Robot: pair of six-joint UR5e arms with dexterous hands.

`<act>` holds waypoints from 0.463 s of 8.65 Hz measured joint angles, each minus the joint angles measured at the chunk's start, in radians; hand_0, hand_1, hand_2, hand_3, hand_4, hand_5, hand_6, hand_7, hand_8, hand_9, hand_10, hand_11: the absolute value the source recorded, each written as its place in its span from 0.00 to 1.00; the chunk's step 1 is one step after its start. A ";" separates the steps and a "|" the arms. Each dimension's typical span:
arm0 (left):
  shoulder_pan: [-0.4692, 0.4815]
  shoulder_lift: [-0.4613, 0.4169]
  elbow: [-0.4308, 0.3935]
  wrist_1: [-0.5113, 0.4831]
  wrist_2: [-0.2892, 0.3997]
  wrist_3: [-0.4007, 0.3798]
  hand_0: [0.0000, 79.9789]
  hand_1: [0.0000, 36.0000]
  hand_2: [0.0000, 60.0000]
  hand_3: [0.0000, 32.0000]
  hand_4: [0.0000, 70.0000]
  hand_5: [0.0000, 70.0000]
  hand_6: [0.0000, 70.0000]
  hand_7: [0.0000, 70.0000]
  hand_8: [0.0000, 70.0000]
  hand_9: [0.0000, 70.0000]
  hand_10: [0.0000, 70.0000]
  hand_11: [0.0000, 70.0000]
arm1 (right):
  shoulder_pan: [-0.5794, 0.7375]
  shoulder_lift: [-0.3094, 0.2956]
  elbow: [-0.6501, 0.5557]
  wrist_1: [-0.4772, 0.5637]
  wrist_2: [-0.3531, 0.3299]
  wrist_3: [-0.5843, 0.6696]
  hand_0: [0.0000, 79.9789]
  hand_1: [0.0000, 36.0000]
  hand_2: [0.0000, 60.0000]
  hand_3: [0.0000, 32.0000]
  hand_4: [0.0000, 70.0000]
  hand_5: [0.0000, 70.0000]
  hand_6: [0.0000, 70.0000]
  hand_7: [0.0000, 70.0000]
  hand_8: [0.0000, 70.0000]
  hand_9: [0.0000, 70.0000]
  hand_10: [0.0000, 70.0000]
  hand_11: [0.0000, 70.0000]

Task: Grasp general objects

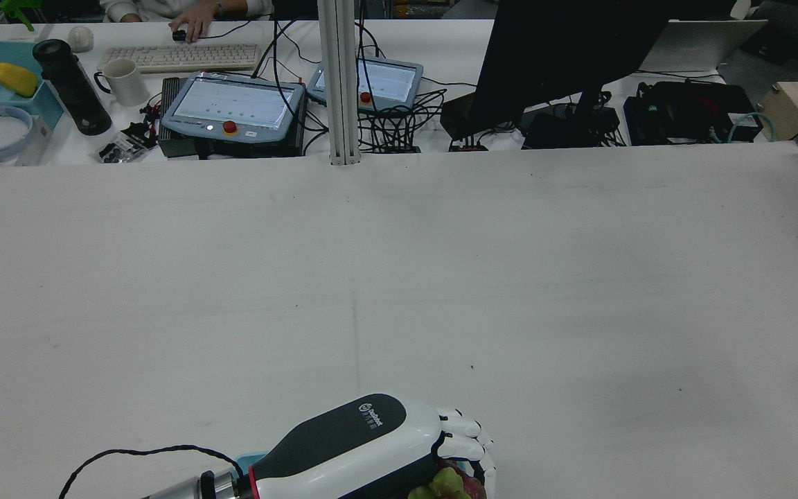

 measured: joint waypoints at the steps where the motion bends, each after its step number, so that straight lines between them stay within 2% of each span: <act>1: 0.000 0.000 0.000 0.001 0.001 0.000 0.61 0.25 0.08 0.00 0.35 0.33 0.34 0.46 0.26 0.29 0.35 0.53 | 0.000 0.000 0.000 0.000 0.000 0.000 0.00 0.00 0.00 0.00 0.00 0.00 0.00 0.00 0.00 0.00 0.00 0.00; 2: 0.000 0.000 -0.001 0.002 0.003 0.000 0.57 0.15 0.15 0.00 0.34 0.30 0.32 0.44 0.22 0.25 0.32 0.47 | 0.000 0.000 0.000 0.000 0.000 -0.001 0.00 0.00 0.00 0.00 0.00 0.00 0.00 0.00 0.00 0.00 0.00 0.00; 3: -0.001 0.001 -0.001 0.002 0.005 0.000 0.58 0.21 0.17 0.00 0.30 0.38 0.32 0.48 0.23 0.26 0.33 0.48 | 0.000 0.000 0.000 0.000 0.000 -0.001 0.00 0.00 0.00 0.00 0.00 0.00 0.00 0.00 0.00 0.00 0.00 0.00; 4: -0.001 0.001 -0.002 0.003 0.006 -0.001 0.58 0.20 0.15 0.00 0.23 0.47 0.29 0.56 0.20 0.24 0.32 0.47 | 0.000 0.000 0.000 0.000 0.000 0.000 0.00 0.00 0.00 0.00 0.00 0.00 0.00 0.00 0.00 0.00 0.00 0.00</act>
